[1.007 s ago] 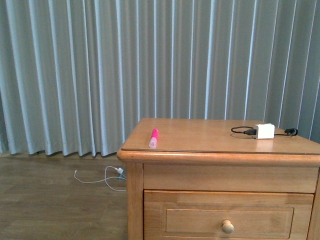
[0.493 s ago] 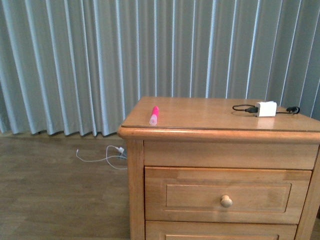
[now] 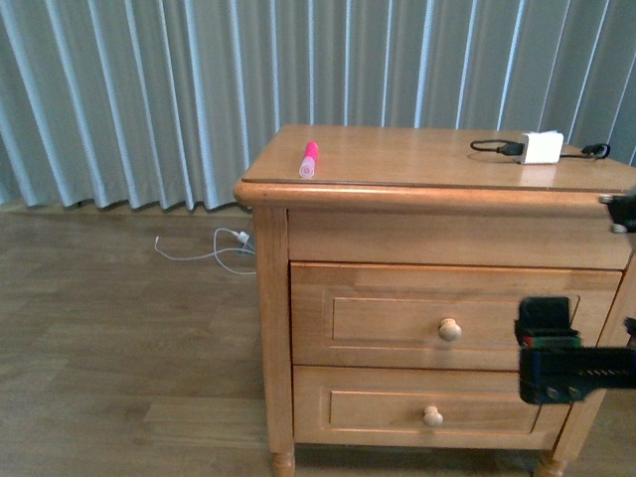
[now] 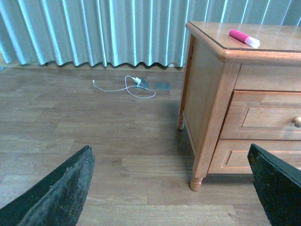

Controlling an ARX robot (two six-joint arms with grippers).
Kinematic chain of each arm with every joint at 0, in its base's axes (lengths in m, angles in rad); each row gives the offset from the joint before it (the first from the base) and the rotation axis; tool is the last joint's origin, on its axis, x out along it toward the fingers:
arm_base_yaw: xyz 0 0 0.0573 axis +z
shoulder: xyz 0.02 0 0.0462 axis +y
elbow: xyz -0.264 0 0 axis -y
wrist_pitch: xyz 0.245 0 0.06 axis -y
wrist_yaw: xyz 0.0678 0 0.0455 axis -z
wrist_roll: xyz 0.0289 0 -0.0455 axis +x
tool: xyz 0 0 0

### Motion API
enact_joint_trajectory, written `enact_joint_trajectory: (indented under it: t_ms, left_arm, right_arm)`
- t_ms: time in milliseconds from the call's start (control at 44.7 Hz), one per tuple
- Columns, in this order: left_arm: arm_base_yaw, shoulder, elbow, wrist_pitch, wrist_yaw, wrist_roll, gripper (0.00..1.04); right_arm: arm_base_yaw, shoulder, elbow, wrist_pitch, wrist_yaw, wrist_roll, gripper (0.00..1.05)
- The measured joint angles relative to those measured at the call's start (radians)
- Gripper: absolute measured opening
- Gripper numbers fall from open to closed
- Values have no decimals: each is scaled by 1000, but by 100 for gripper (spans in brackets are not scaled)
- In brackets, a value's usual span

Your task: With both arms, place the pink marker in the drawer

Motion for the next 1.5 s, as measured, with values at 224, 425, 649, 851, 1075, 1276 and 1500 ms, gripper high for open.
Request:
enact_joint_trajectory:
  t_ms: [224,425,649,851,1075,1276,1500]
  left_arm:
    - [0,0,0,0,0,0,99]
    - [0,0,0,0,0,0,99]
    - [0,0,0,0,0,0,99]
    - [0,0,0,0,0,0,99]
    - [0,0,0,0,0,0,99]
    - [0,0,0,0,0,0,99]
    - [0,0,0,0,0,0,99]
  right_arm:
    - [-6,281,221,19,29,-14,96]
    - [-4,425,353,13,34,-14,96]
    - [26,542,465,14,38,-16,96]
    - [37,630,547,25,60,-15,96]
    - [21,699,612,32,72,-13,96]
    - [12,729,636,35,71,-13,96]
    - [5,750,639,63,74,-19,96]
